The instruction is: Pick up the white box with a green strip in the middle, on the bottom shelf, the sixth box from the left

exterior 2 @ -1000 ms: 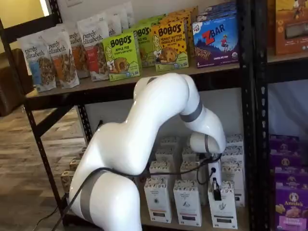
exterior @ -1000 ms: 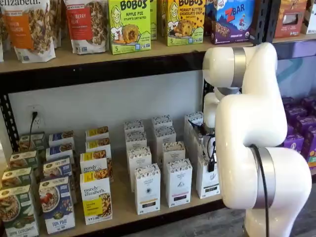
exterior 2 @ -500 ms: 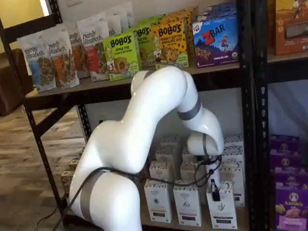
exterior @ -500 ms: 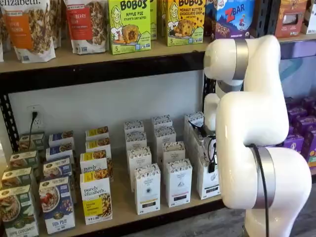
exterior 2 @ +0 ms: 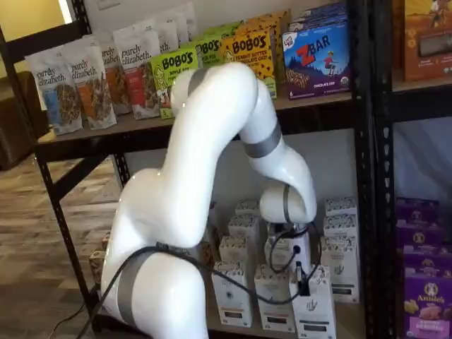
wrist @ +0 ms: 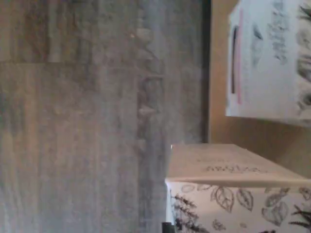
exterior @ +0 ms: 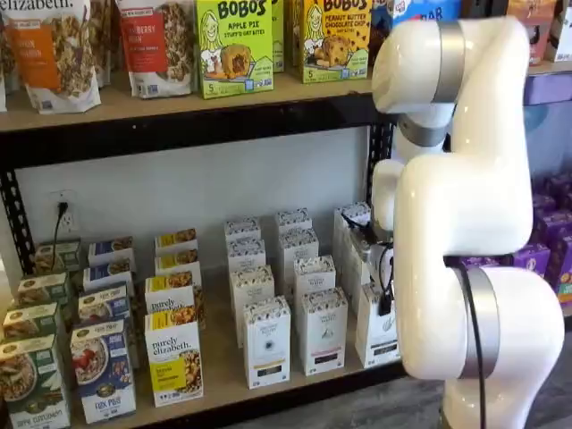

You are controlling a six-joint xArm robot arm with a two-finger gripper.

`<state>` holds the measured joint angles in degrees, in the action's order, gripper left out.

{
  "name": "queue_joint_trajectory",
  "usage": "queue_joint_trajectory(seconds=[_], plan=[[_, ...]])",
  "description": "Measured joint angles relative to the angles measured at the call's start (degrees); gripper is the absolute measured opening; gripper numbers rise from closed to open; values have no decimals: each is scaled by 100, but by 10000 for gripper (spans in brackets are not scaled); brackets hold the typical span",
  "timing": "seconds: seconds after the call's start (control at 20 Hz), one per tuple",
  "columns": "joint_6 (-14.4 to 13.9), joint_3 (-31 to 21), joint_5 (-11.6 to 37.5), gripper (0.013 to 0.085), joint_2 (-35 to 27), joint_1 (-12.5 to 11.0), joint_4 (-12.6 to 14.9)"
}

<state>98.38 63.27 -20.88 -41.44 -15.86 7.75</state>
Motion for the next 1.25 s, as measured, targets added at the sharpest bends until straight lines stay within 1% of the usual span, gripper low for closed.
queue_joint_trajectory(seconds=[0.05, 0.15, 0.2, 0.25, 0.4, 0.45, 0.6, 0.8, 0.95, 1.1, 1.25], plan=[[-60, -226, 17, 450, 202, 9, 52], [-256, -847, 104, 450, 763, 32, 232], [-424, -1176, 159, 450, 1072, 42, 400], [-509, -1375, 162, 450, 1278, 50, 483], [-633, -2066, -98, 450, 2130, 113, 559], [-643, -2280, -263, 450, 2448, 142, 548], [-623, -2697, -664, 450, 3149, 225, 456], [-350, -3064, -1289, 450, 4032, 371, 18], [-297, -3279, -1583, 450, 4620, 487, -156], [-320, -3420, -1892, 450, 5159, 607, -251], [-413, -3494, -2115, 450, 5551, 685, -213]])
